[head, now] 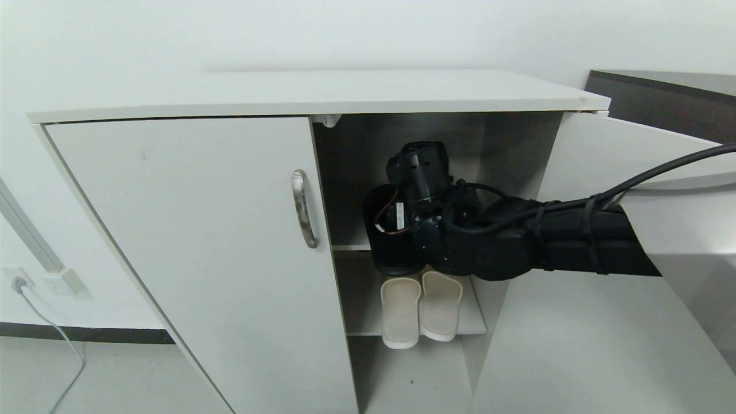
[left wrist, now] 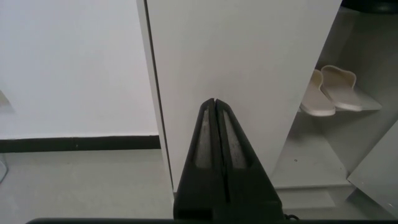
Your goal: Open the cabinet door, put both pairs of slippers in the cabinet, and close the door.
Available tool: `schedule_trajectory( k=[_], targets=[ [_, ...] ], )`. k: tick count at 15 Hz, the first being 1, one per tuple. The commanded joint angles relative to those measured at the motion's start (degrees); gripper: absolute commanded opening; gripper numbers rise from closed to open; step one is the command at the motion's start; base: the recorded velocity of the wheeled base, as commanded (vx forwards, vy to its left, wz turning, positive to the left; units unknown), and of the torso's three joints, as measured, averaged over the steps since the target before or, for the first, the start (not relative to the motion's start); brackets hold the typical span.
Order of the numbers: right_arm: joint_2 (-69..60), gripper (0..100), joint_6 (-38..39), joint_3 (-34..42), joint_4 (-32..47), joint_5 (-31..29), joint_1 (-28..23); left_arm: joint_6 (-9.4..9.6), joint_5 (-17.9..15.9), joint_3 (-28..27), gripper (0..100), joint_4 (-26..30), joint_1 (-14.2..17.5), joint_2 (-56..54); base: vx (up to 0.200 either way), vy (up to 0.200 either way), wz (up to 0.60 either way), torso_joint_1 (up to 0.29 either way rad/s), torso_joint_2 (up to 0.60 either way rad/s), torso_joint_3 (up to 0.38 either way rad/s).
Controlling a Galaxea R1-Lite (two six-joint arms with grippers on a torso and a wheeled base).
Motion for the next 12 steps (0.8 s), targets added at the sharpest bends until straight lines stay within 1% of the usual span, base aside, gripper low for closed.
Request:
schedule_trajectory(
  k=[1, 3, 5, 8, 9, 10, 12],
  targets=[
    [-4.95, 100, 1.01, 6.73, -2.21, 0.00, 2.17, -0.01, 0.04, 0.01, 0, -0.01, 0.00, 0.07, 0.000, 0.000, 0.00, 0.000, 0.00, 0.000],
    [-8.46, 100, 0.83, 12.79, -7.22, 0.00, 4.11, -0.01, 0.04, 0.01, 0, -0.01, 0.00, 0.07, 0.000, 0.000, 0.00, 0.000, 0.00, 0.000],
    [-12.94, 100, 0.04, 20.53, -12.40, 0.00, 6.48, -0.01, 0.04, 0.01, 0, -0.01, 0.00, 0.07, 0.000, 0.000, 0.00, 0.000, 0.00, 0.000],
    [-18.57, 100, 0.04, 30.28, -18.03, 0.00, 10.26, 0.08, -0.04, 0.01, 0, -0.01, 0.00, 0.07, 0.000, 0.000, 0.00, 0.000, 0.00, 0.000],
    [-19.45, 100, 0.04, 31.95, -19.00, 0.00, 11.14, 0.08, -0.04, 0.01, 0, -0.01, 0.00, 0.07, 0.000, 0.000, 0.00, 0.000, 0.00, 0.000],
    [-20.50, 0, 0.04, 34.68, -21.54, 0.00, 12.37, 0.08, -0.04, 0.01, 0, -0.01, 0.00, 0.07, 0.000, 0.000, 0.00, 0.000, 0.00, 0.000],
    [-20.50, 0, -0.05, 35.64, -22.60, 0.08, 12.46, 0.08, -0.04, 0.01, 0, -0.01, 0.00, 0.07, 0.000, 0.000, 0.00, 0.000, 0.00, 0.000]
  ],
)
